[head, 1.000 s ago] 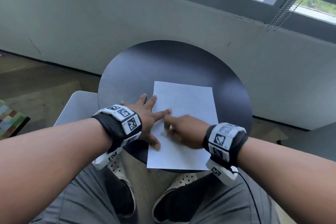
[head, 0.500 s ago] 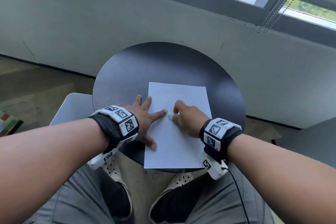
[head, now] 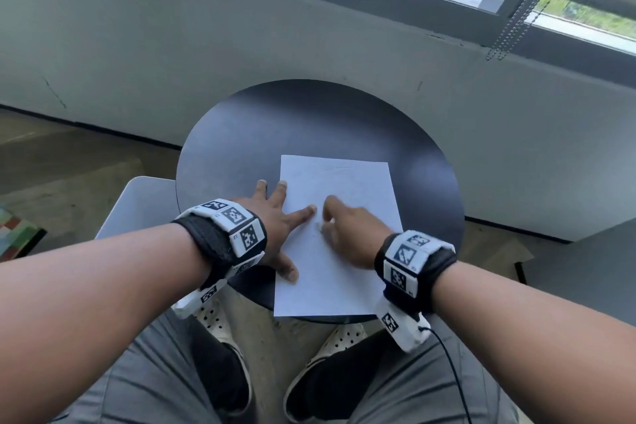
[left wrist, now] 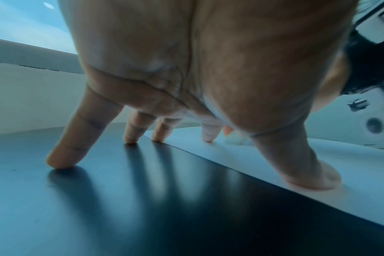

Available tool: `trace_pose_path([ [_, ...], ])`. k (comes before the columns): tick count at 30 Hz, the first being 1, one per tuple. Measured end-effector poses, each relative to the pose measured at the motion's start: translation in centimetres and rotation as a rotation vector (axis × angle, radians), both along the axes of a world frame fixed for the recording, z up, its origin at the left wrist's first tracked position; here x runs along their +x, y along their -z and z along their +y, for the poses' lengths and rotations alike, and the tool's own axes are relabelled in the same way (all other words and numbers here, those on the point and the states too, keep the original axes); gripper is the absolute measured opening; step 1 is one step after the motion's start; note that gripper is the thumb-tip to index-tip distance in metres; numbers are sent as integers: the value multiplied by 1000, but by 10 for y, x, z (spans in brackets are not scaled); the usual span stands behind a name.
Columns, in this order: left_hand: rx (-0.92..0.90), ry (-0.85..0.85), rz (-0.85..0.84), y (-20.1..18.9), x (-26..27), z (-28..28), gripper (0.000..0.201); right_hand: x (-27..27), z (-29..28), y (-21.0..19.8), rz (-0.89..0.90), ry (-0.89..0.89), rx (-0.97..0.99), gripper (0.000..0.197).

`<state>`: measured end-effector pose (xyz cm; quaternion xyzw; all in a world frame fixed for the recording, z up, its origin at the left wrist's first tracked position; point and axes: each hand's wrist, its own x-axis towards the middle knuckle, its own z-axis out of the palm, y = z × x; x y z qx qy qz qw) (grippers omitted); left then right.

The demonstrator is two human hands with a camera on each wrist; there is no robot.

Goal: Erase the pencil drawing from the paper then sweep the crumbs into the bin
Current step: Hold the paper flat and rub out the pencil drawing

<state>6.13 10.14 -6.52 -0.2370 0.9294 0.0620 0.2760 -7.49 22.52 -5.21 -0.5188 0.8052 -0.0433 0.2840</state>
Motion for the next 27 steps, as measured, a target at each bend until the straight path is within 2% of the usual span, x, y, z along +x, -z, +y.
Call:
trace_pose_path([
  [2, 10, -8, -3, 0, -2, 0, 121, 18, 11, 0, -48, -199, 40, 18],
  [4, 19, -16, -11, -1, -3, 1, 119, 18, 12, 0, -43, -270, 60, 19],
  [5, 17, -13, -9, -1, -3, 1, 119, 10, 8, 1, -28, -222, 37, 18],
  [8, -4, -7, -10, -2, -3, 2, 119, -21, -4, 2, 1, 118, 1, 21],
  [10, -10, -10, -24, -3, -4, 3, 119, -27, -5, 3, 38, 182, -9, 22],
  [12, -9, -11, -22, -4, -5, 4, 120, -16, 2, 2, 25, 67, -2, 20],
  [15, -4, -9, -11, -3, -5, 3, 120, 10, 17, 2, -44, -245, 48, 19],
  [16, -3, -11, -11, -2, -5, 4, 120, 11, 18, 2, -45, -287, 62, 19],
  [17, -5, -11, -14, -3, -5, 4, 119, 5, 16, 3, -31, -264, 54, 20],
  [21, -9, -19, -29, -5, -7, 7, 117, -30, -1, 4, 62, 140, 9, 23],
  [22, -12, -18, -32, -6, -7, 6, 117, -29, -1, 5, 83, 145, 7, 23],
  [25, -13, -15, -30, -6, -7, 6, 118, 0, 11, 6, 48, -79, 23, 18],
  [27, -9, -17, -30, -5, -7, 6, 118, 8, 15, 5, 3, -202, 60, 27],
])
